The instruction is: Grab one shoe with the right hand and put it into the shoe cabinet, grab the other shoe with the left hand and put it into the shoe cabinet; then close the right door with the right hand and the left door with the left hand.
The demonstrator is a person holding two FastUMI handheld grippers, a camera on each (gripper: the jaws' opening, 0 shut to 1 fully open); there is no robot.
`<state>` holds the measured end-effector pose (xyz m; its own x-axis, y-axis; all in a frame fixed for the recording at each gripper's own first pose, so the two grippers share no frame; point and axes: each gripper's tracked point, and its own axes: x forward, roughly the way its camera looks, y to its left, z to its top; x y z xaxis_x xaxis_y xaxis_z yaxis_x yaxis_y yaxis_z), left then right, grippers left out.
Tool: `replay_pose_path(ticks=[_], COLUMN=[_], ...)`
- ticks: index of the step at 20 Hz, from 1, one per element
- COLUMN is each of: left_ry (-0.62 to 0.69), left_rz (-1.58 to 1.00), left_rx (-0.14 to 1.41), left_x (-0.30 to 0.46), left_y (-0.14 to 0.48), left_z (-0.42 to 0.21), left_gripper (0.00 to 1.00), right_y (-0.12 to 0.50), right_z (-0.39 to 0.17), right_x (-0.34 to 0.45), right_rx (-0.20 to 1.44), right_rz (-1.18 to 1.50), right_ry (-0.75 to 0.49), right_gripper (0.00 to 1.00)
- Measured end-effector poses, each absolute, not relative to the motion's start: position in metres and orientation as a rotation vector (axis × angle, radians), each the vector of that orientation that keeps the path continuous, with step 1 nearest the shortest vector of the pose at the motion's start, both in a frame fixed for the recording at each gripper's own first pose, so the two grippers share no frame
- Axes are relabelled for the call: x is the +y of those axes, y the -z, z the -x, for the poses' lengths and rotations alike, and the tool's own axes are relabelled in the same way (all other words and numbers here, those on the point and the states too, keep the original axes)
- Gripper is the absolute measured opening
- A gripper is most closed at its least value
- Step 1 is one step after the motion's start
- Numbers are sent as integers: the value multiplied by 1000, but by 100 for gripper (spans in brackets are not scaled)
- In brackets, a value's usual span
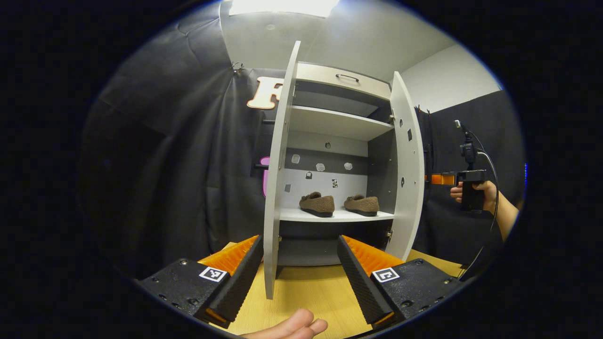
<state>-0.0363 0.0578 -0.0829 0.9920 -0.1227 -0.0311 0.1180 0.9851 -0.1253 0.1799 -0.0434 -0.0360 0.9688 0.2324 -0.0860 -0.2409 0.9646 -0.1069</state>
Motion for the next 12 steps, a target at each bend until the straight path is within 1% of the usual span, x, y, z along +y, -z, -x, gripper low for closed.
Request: replay_pose_path(ticks=[2,3,4,6,7,8,9,10,12], left_ry=[121,113,105,86,75,62,45,23,-39], left_rz=[120,116,107,95,94,92,86,76,59], left_rx=[34,34,31,24,23,19,15,8,-8], left_x=[61,64,67,76,81,84,91,101,125], left_y=[83,83,82,78,76,79,77,74,67], left_z=[36,34,35,35,35,32,31,30,25], left_gripper=[100,96,96,96,96,99,99,93,92], right_y=[39,41,44,48,48,48,48,50,52], right_z=[-180,-180,-180,-178,-178,-176,-176,-172,-162], right_x=[-29,-19,-9,9,14,16,18,21,26], right_rx=[61,62,66,75,74,69,66,68,66], right_rz=[92,73,50,26,36,52,64,66,53], right_ry=[-230,-243,-268,-308,-317,-316,-314,-323,-336], right_gripper=[88,90,89,91,93,96,96,96,96])
